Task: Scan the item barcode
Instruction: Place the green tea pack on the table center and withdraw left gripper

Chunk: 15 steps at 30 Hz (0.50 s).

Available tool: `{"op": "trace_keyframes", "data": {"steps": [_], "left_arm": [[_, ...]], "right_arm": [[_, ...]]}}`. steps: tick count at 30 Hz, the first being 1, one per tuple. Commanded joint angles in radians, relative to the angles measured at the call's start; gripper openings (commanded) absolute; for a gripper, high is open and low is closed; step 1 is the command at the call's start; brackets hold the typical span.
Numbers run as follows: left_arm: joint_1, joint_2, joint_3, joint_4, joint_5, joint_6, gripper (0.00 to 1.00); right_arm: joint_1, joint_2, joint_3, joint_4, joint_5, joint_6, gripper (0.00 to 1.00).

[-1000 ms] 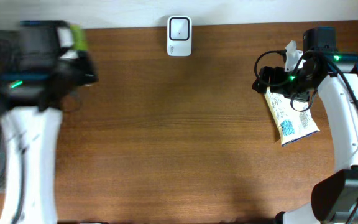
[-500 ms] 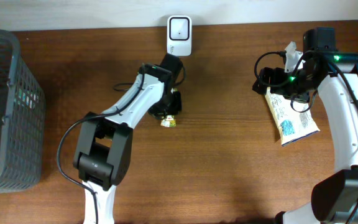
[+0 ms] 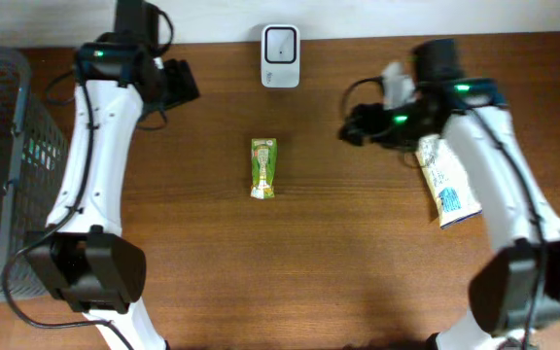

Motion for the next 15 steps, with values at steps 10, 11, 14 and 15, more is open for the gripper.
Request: {"op": "trace_keyframes", "data": {"steps": [10,11,14,15], "left_arm": [[0.073,0.006,0.000,-0.002,-0.007,0.269,0.99],[0.073,0.006,0.000,-0.002,-0.006,0.268,0.99],[0.074,0.006,0.000,-0.002,0.011,0.257,0.99],[0.074,0.006,0.000,-0.002,0.011,0.257,0.99]], "right_arm": [[0.432,0.336,0.010,0.271,0.200,0.299,0.81],[0.437,0.346,0.010,0.275,0.200,0.299,0.80],[0.431,0.352,0.010,0.272,0.244,0.299,0.64],[0.427,0.352,0.010,0.272,0.249,0.299,0.63]]}}
